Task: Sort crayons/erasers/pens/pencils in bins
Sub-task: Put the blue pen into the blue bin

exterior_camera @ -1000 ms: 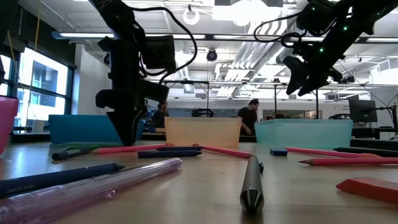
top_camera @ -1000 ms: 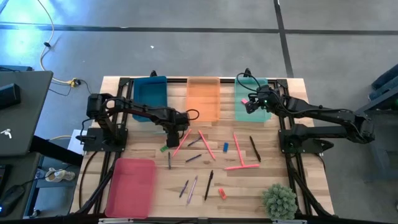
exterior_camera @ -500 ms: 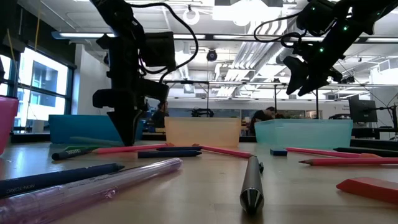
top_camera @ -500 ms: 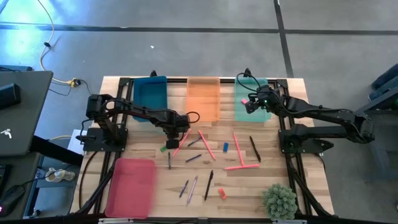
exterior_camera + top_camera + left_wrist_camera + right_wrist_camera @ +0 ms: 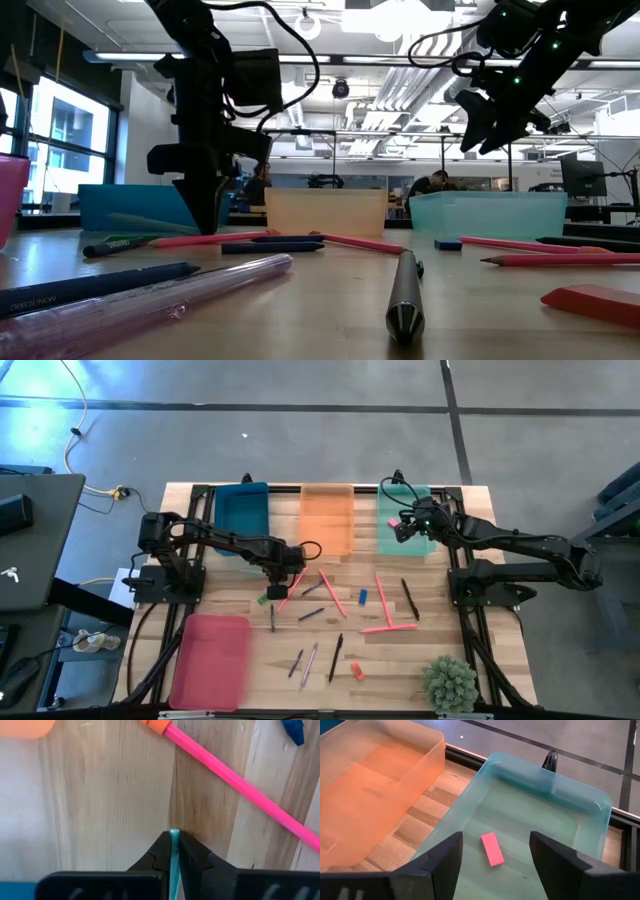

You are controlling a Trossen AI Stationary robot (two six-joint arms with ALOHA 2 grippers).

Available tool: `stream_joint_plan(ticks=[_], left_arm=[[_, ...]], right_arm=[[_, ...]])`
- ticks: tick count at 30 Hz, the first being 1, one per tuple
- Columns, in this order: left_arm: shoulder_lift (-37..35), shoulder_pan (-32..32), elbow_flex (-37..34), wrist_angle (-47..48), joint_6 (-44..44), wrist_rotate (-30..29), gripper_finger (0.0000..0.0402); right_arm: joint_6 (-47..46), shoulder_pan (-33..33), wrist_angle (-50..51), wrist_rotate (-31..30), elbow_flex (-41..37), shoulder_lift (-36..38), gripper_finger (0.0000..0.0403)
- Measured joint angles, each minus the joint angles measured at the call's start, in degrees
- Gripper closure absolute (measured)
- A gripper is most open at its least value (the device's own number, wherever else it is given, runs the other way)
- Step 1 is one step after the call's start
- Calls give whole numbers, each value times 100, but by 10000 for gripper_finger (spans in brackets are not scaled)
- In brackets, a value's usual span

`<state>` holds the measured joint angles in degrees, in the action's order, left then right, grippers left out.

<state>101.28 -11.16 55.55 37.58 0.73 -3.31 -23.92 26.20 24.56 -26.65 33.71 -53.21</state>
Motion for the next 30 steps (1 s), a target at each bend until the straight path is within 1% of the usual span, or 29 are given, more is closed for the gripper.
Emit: stream_joint_plan(ticks=[4,8,30], left_arm=[[-89,2,-13,-12,38,-11,401],[-159,19,-30,66,8,99,401],[-188,42,-11,100,35,110,401]], right_arm=[[2,2,0,0,0,0,181],[61,0,0,3,0,0,181],[105,1,0,7,0,0,181]])
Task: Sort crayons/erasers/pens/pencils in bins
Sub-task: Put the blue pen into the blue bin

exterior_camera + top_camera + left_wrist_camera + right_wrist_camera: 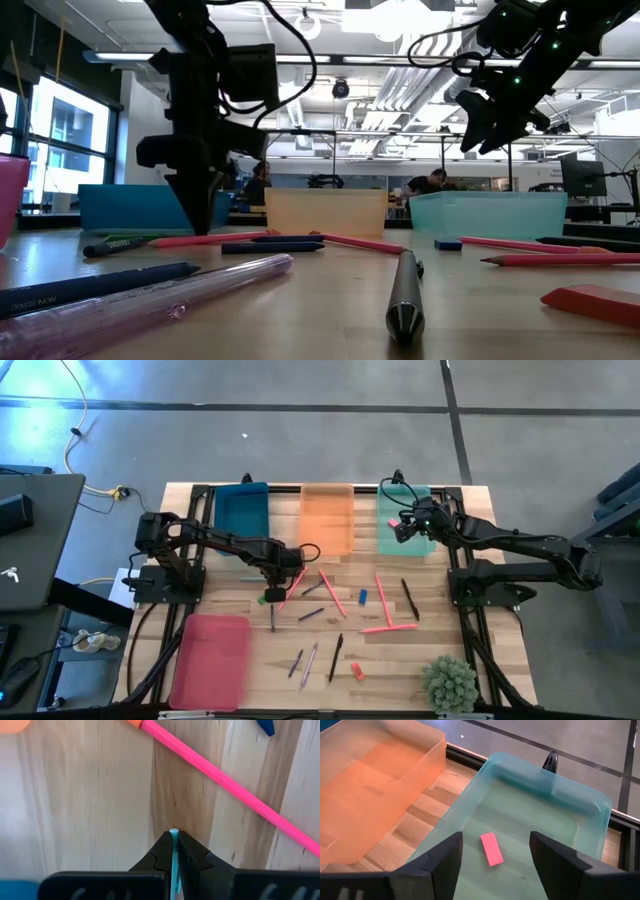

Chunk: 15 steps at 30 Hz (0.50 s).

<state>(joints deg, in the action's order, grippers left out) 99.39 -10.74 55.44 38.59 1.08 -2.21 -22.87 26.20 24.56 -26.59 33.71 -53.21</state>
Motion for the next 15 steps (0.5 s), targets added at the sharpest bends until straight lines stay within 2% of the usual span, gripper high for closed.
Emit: stream_joint_plan(ticks=[15], left_arm=[[-7,-2,86,259,1,-37,401]], right_arm=[[0,-1,0,-2,0,0,181]])
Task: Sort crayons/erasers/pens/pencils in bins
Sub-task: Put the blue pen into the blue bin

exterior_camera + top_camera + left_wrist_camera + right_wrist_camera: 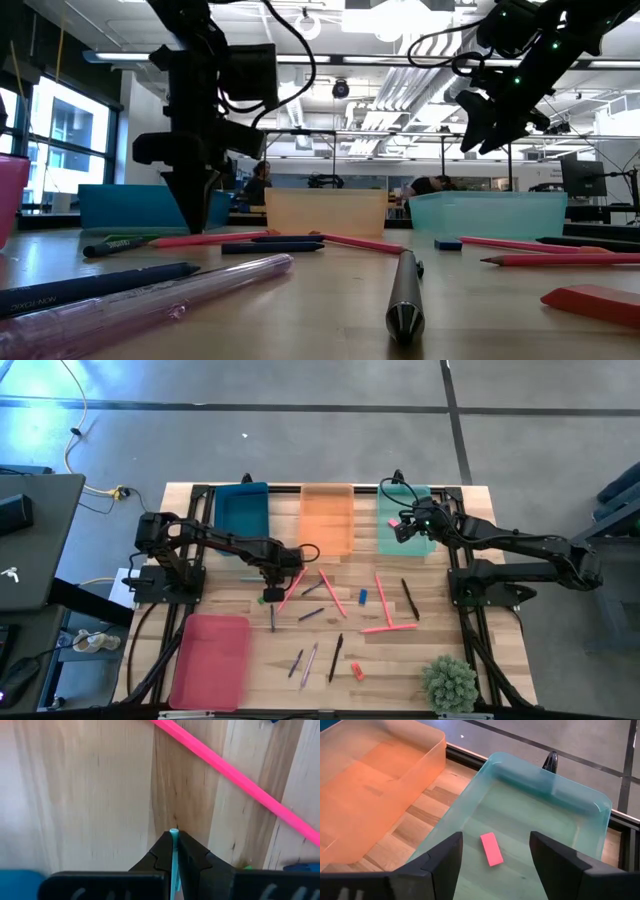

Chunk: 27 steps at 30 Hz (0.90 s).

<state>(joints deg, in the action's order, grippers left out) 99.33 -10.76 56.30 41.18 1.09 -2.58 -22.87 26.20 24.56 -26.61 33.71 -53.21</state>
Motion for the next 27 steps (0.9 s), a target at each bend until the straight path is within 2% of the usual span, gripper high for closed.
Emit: stream_joint_plan(ticks=[16,24,27], left_arm=[[-2,0,596,555,216,-303,401],[20,-4,603,580,213,-200,401],[20,-59,603,524,215,-345,401]], right_arm=[[0,1,0,-1,0,0,181],[2,0,2,0,0,0,181],[2,0,2,0,0,0,181]])
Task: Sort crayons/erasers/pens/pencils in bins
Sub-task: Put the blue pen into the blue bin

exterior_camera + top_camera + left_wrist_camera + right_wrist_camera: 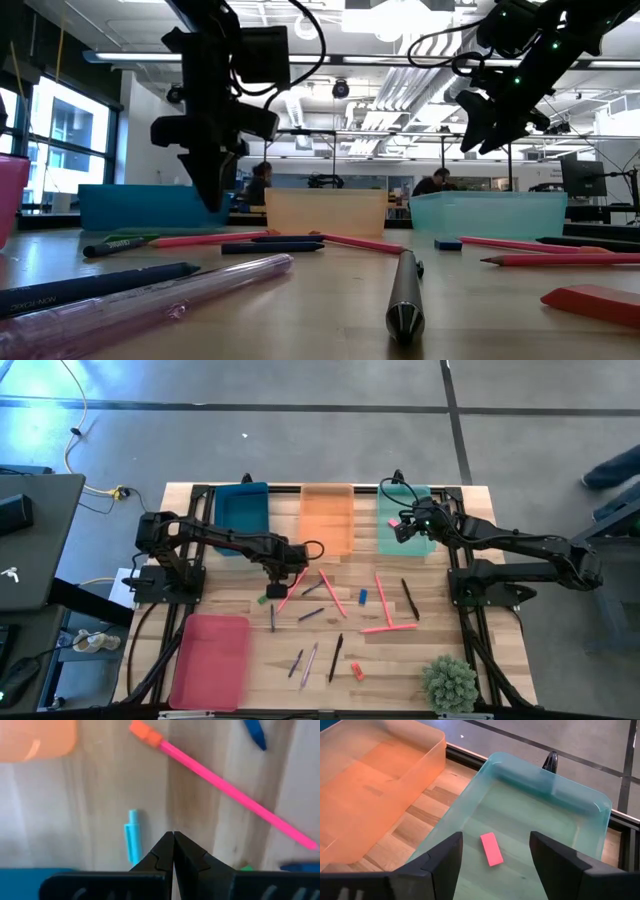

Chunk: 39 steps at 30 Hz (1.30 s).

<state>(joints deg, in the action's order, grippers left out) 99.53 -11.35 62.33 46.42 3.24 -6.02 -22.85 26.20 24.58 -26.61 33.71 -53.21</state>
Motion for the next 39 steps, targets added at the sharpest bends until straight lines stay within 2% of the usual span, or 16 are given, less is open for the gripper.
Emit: stream_joint_plan(ticks=[5,14,17,28,39], left_arm=[[0,-229,0,-11,193,5,379],[30,-440,0,-200,248,129,287],[108,-440,-2,-180,298,129,269],[417,-494,-2,-141,300,-130,278],[705,-739,26,-96,384,367,284]], right_arm=[[-1,0,0,0,0,0,181],[0,0,2,0,0,0,181],[0,1,2,0,0,0,181],[0,0,4,1,0,0,181],[0,0,15,2,0,0,181]])
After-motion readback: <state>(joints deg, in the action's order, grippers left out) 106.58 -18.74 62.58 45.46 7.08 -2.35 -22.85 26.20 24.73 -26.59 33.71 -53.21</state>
